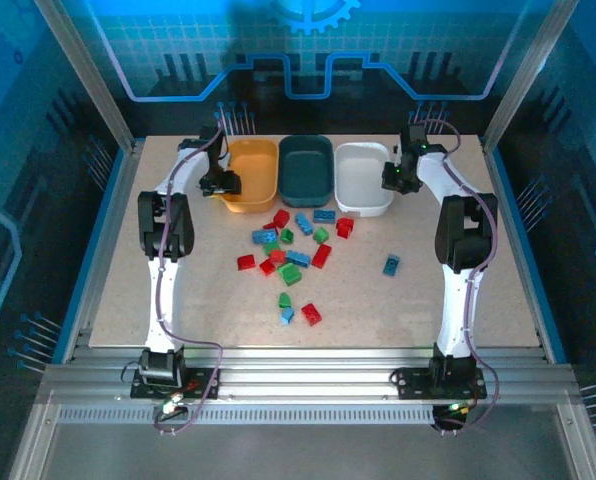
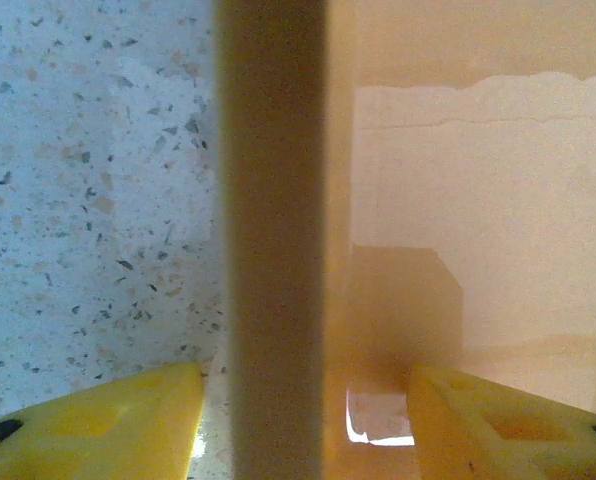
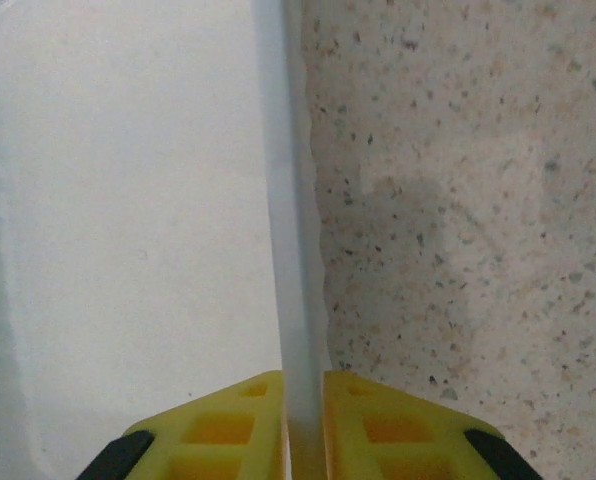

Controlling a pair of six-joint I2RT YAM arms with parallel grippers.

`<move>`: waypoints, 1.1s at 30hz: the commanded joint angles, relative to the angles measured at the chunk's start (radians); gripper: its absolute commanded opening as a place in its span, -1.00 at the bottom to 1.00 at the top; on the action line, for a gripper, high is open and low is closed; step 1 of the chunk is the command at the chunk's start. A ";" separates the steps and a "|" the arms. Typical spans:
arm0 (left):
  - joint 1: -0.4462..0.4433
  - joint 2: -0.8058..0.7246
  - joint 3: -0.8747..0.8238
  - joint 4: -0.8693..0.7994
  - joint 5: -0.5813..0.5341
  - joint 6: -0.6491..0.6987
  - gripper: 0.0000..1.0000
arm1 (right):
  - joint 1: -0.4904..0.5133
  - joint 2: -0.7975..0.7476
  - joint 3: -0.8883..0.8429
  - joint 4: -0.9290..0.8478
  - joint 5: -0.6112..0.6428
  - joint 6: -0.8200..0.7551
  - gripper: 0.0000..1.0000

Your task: Sort the legos into containers by color

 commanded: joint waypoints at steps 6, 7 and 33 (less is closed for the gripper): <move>-0.001 -0.156 -0.041 -0.041 0.046 -0.066 0.42 | -0.011 0.078 0.091 -0.015 -0.071 0.015 -0.59; -0.001 -0.177 -0.057 -0.041 0.057 -0.072 0.43 | -0.012 0.078 0.095 -0.016 -0.074 0.017 -0.57; -0.115 -1.007 -1.052 0.643 0.372 -0.893 0.98 | 0.075 -0.655 -0.805 0.092 0.088 0.215 0.66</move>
